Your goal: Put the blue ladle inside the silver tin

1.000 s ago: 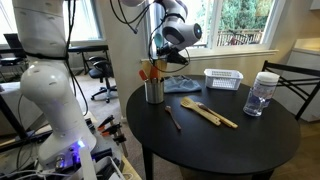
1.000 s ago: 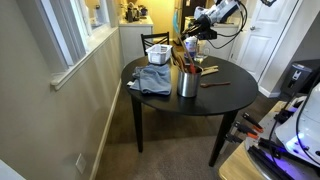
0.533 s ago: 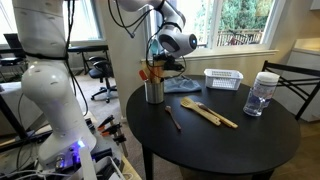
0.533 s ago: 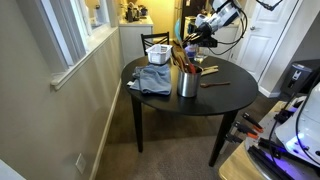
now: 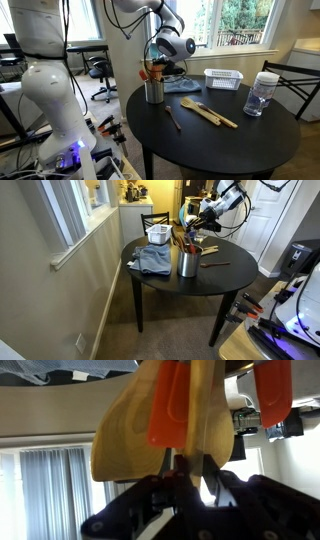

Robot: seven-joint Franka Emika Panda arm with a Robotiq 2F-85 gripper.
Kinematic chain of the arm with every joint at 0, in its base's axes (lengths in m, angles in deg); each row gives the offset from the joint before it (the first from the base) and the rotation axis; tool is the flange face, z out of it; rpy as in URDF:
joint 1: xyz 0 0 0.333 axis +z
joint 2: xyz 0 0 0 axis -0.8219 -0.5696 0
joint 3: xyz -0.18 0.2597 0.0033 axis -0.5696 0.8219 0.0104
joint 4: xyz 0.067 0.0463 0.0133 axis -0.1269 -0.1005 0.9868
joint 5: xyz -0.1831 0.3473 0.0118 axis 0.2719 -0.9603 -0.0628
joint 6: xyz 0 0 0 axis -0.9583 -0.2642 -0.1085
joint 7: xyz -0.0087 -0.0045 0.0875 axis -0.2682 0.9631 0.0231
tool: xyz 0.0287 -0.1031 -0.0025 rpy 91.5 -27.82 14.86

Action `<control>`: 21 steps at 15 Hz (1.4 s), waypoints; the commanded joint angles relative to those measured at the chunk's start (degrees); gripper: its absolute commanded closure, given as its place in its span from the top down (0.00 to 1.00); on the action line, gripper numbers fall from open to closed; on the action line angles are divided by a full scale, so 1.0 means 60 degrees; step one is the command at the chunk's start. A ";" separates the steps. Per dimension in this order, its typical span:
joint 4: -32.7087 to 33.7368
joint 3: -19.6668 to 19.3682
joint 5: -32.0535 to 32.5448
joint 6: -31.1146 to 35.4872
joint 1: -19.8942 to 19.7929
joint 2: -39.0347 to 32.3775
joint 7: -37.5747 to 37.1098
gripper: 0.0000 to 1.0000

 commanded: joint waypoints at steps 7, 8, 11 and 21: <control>-0.0532 -0.0106 0.0020 0.0726 0.0368 0.0450 0.0276 0.72; -0.0539 -0.0106 0.0018 0.0756 0.0376 0.0449 0.0279 0.79; -0.0522 -0.0112 0.0031 0.0806 0.0380 0.0439 0.0251 0.97; -0.0204 -0.0195 0.0012 0.0681 0.0309 0.0147 0.0054 1.00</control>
